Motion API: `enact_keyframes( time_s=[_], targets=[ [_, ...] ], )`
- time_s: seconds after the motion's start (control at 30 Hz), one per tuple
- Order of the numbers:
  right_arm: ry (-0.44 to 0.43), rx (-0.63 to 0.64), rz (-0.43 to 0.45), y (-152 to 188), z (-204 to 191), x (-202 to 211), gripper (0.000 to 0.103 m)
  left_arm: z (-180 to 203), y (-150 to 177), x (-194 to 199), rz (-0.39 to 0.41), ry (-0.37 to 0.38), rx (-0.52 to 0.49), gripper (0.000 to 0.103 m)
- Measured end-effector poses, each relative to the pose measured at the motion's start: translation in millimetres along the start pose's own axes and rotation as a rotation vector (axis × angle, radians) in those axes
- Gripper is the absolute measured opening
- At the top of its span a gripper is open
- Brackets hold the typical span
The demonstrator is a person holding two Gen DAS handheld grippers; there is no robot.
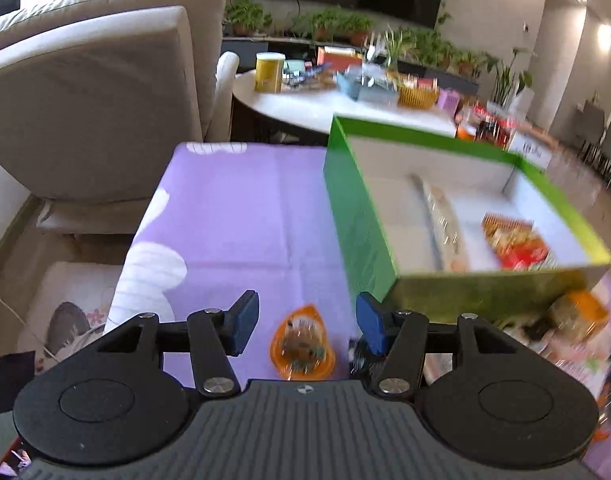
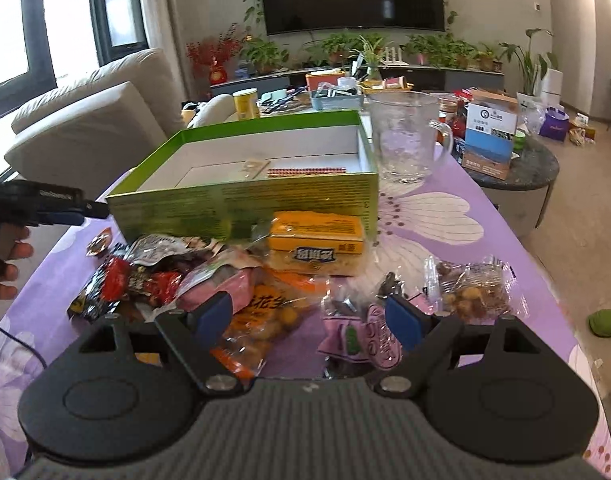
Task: Organize snacks
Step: 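Grasp the orange jelly pouch with left tool while right tool grasps tan bread pouch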
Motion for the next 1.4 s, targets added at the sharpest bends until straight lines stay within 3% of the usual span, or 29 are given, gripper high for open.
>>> enact_keyframes(
  time_s=[0.13,0.17,0.2,0.23,0.3,0.4,0.6,0.8,0.93,1.13,1.4],
  targets=[
    [-0.008,0.028,0.005,1,-6,7,0.086,-5,17,-10,-0.052,-0.045,-0.027,0.050],
    [-0.014,0.035,0.008,2,-8,8,0.086,-3,17,-10,-0.032,-0.048,-0.037,0.050],
    [-0.027,0.043,0.011,2,-11,10,0.086,-3,18,-10,-0.031,-0.050,-0.050,0.047],
    [-0.050,0.053,0.014,3,-15,12,0.086,-3,19,-8,-0.028,-0.060,-0.059,0.034],
    [-0.127,0.095,0.006,6,-28,15,0.086,-4,20,-4,-0.029,-0.057,-0.042,0.033],
    [-0.259,0.223,-0.031,20,-55,18,0.086,-6,25,9,-0.009,-0.005,0.006,0.033],
    [-0.440,0.560,-0.048,44,-108,24,0.086,-6,39,54,0.059,0.039,0.055,0.033],
    [-0.500,0.718,-0.124,50,-136,-1,0.086,-7,55,90,0.086,0.070,0.083,0.033],
    [-0.528,0.733,-0.171,56,-144,-10,0.086,-8,63,107,0.098,0.079,0.081,0.033],
    [-0.533,0.587,-0.256,51,-137,-22,0.086,-9,67,115,0.104,0.082,0.091,0.033],
    [-0.394,0.477,-0.271,57,-130,-6,0.085,-5,81,128,0.096,0.098,0.100,0.033]
  ],
)
Point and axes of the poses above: each gripper's, at about its wrist camera, not at the fingertips, and x roughly against the way its jaws point, z to its right, y to its underside, the point moved 6 cm from there along -x, roughly the way its jaws point, and after that the axes turned 3 degrees about -x, right-handed, at the moved point
